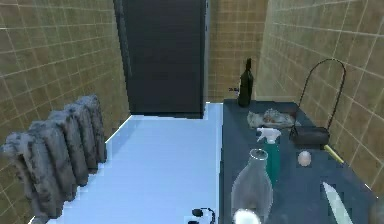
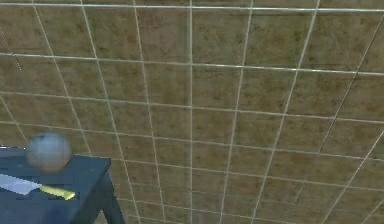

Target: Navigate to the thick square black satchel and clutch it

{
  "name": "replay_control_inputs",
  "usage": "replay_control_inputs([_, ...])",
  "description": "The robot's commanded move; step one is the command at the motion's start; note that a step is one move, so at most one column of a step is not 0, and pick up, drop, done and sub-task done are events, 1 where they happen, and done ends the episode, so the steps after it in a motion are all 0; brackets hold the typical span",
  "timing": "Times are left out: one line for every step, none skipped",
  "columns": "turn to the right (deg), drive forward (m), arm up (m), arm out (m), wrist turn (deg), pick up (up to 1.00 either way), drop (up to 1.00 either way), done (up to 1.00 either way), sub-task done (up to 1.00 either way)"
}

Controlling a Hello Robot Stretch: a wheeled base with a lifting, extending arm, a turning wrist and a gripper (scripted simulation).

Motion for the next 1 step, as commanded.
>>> replay_control_inputs([-45.0,0.0,0.0,0.0,0.0,0.0,0.0,0.0,0.0])
